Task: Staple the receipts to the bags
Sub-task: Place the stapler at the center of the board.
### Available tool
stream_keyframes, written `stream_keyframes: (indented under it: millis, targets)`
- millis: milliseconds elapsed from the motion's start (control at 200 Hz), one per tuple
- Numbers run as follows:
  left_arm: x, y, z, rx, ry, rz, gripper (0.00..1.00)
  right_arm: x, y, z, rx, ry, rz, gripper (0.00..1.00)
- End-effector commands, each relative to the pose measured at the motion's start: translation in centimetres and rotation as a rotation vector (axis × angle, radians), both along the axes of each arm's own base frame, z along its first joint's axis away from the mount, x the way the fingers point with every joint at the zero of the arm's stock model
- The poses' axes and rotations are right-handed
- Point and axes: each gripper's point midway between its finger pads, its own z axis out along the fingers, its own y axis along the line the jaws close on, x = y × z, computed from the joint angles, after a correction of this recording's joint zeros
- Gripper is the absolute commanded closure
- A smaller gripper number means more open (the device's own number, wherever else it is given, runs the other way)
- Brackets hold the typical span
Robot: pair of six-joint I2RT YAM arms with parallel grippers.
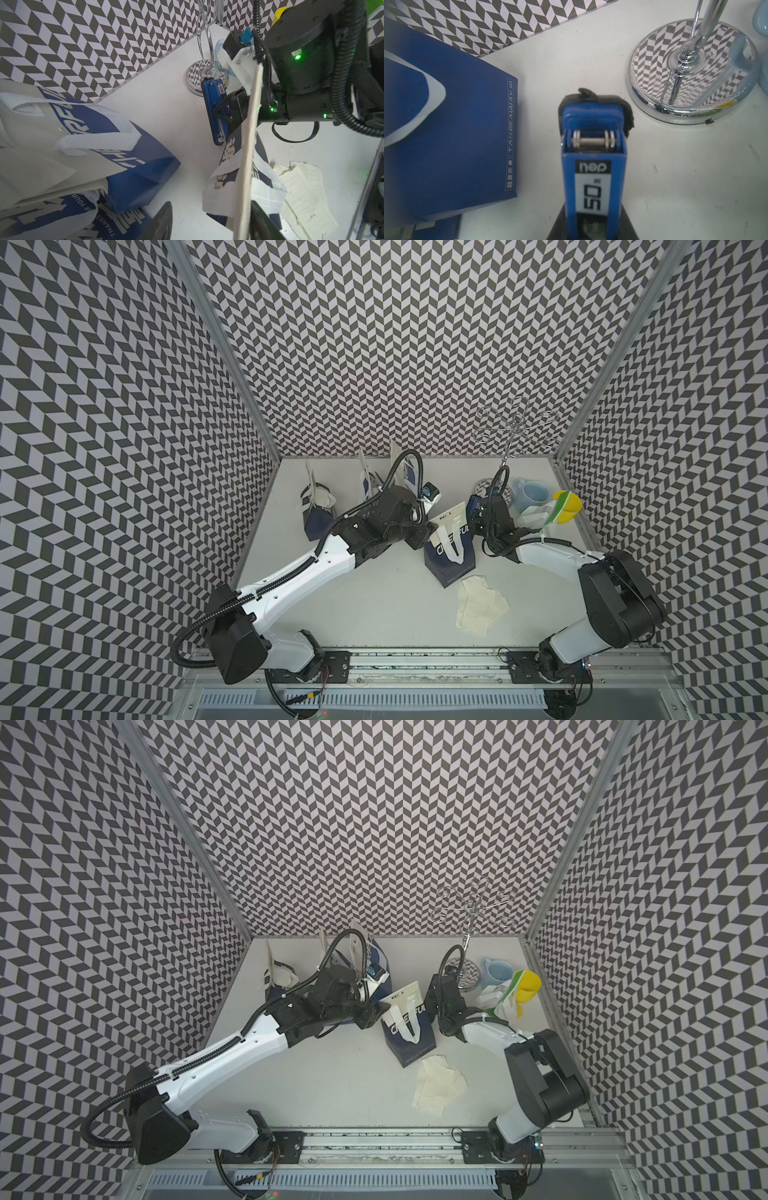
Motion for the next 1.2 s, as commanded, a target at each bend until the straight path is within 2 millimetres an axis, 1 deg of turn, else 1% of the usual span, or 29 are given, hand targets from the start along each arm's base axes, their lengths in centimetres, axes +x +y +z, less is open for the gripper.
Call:
stream_keyframes:
  millis: [0,70,120,165,230,320,361,406,441,481,531,586,636,731,816,866,951,1021,1062,1132,1172,1197]
  targets:
    - [-0.8,0.1,-0.5,-0.018,0.025,-0.012,0.46,-2.2,-0.6,-2.8,-0.043,0.108,0.016,0.97]
    - [-1.0,0.0,-0.4,-0.039,0.019,-0.022,0.49,-2.3,-0.5,-3.3,-0.043,0.122,0.018,0.97]
    - [-1.2,-0.2,-0.2,-0.064,0.014,-0.034,0.55,-2.4,-0.5,-3.8,-0.045,0.136,0.016,0.97]
    - [-1.2,-0.6,0.1,-0.091,0.009,-0.043,0.61,-2.5,-0.6,-4.1,-0.046,0.148,0.013,0.94]
    - [-1.2,-1.0,0.5,-0.125,0.002,-0.046,0.74,-2.7,-0.6,-4.4,-0.046,0.157,0.01,0.84]
    - [-0.7,-1.0,0.9,-0.158,-0.016,-0.018,0.86,-2.9,-0.8,-4.0,-0.053,0.148,0.01,0.68]
    - [-0.1,-0.7,1.1,-0.156,-0.04,0.03,0.91,-3.1,-1.0,-3.6,-0.054,0.14,0.008,0.65]
    - [0.9,-0.2,1.0,-0.145,-0.064,0.11,1.0,-3.3,-1.1,-3.2,-0.053,0.126,0.01,0.62]
    - [1.4,0.1,1.0,-0.144,-0.075,0.159,1.0,-3.6,-1.3,-2.7,-0.055,0.116,0.005,0.58]
    - [1.6,0.0,0.8,-0.144,-0.074,0.177,1.0,-3.9,-1.5,-2.2,-0.058,0.102,0.005,0.54]
    - [1.3,-0.6,0.3,-0.148,-0.068,0.166,1.0,-4.3,-1.9,-1.2,-0.066,0.077,-0.001,0.5]
    - [0.9,-1.2,-0.2,-0.148,-0.062,0.155,1.0,-4.7,-2.4,-0.3,-0.081,0.051,-0.014,0.42]
    - [0.4,-1.5,-0.6,-0.145,-0.063,0.144,1.0,-5.1,-3.0,0.9,-0.089,0.022,-0.036,0.38]
    - [0.8,-0.8,-0.8,-0.149,-0.075,0.199,1.0,-6.3,-4.2,3.0,-0.082,-0.031,-0.084,0.33]
    - [1.2,0.2,-0.6,-0.149,-0.104,0.252,1.0,-7.8,-4.6,4.0,-0.052,-0.045,-0.081,0.3]
    - [1.6,1.0,-0.2,-0.149,-0.125,0.296,1.0,-9.0,-4.7,3.9,-0.037,-0.02,-0.071,0.26]
    - [2.2,2.3,0.5,-0.135,-0.163,0.37,1.0,-11.1,-4.3,3.3,-0.018,0.051,-0.013,0.24]
    - [2.3,2.8,1.3,-0.14,-0.189,0.383,1.0,-12.8,-4.1,2.6,-0.041,0.124,0.042,0.22]
    - [2.2,2.8,1.6,-0.149,-0.199,0.377,1.0,-13.6,-4.3,2.3,-0.05,0.163,0.03,0.21]
    - [1.9,2.9,2.2,-0.173,-0.214,0.363,1.0,-14.2,-2.1,3.1,-0.018,0.179,0.141,0.21]
    - [1.7,2.8,2.5,-0.184,-0.217,0.349,1.0,-14.8,-1.6,2.7,-0.003,0.238,0.16,0.21]
    - [1.6,2.8,2.5,-0.187,-0.217,0.342,1.0,-15.4,-1.4,2.1,-0.002,0.293,0.168,0.21]
